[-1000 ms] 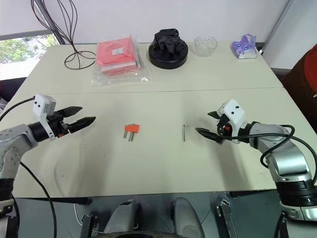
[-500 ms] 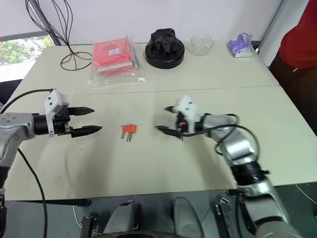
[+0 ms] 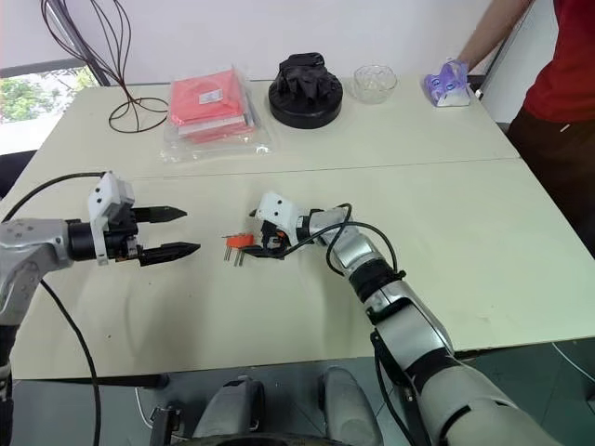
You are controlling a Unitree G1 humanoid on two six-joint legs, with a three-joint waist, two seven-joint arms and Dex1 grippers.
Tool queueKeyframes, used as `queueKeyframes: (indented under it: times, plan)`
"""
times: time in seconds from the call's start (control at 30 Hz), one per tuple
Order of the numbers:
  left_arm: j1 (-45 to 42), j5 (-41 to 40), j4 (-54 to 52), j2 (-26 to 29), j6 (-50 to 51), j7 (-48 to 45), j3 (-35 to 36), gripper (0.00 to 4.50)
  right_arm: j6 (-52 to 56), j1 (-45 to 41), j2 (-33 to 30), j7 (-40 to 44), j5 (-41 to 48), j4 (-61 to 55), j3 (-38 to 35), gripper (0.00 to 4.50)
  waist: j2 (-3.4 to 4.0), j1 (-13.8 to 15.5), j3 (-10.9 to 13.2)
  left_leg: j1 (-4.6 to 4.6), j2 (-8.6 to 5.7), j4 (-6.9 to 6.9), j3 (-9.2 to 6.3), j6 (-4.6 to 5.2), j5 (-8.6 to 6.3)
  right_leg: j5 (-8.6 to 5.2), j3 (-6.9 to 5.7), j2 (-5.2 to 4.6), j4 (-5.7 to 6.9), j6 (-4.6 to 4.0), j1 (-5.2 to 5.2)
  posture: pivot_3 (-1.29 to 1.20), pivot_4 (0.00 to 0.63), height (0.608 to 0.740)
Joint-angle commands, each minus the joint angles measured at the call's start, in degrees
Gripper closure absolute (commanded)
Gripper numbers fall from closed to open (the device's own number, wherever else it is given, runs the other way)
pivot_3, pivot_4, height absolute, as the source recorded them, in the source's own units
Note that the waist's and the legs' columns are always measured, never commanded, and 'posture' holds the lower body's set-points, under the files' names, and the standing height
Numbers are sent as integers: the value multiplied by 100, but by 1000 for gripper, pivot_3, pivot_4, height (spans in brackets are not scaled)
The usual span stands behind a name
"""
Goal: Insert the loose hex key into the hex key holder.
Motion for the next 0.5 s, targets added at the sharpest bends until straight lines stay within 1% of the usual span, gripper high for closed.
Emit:
queueKeyframes:
  times: [0.03, 0.27, 0.37, 0.43, 0.5]
  plan:
    - [179, -161, -358, 0, 32, 177, 380, 53, -395, -229, 110, 171, -108, 451, -115, 320, 0, -1, 0, 0, 0, 0, 1, 0, 0, 0, 0, 0, 0, 0, 0, 0, 150, 740]
    - [418, -250, -611, -98, 78, 466, 494, 53, -735, -355, 293, 281, -274, 1098, -222, 320, 1, 0, -1, 2, 0, 0, 0, 0, 0, 0, 0, -4, 2, 0, 0, 0, 150, 740]
    - [426, -266, -638, -121, 91, 526, 496, 0, -761, -410, 363, 278, -365, 1265, -258, 1206, 0, -28, -1, 3, 0, 0, 0, 0, 0, 0, 0, -3, 4, -1, 0, 0, 150, 740]
    - [432, -287, -668, -126, 109, 561, 495, 0, -775, -433, 376, 284, -401, 1321, -289, 2149, 1, -52, -1, 4, 0, -1, -1, 0, 0, 0, 0, -4, 6, -1, 0, 0, 150, 740]
    - [440, -304, -681, -123, 116, 582, 489, 0, -774, -445, 379, 272, -396, 1347, -349, 2149, 0, -75, -1, 4, 0, -1, -1, 0, 0, 0, 0, -4, 6, 0, 0, 0, 150, 740]
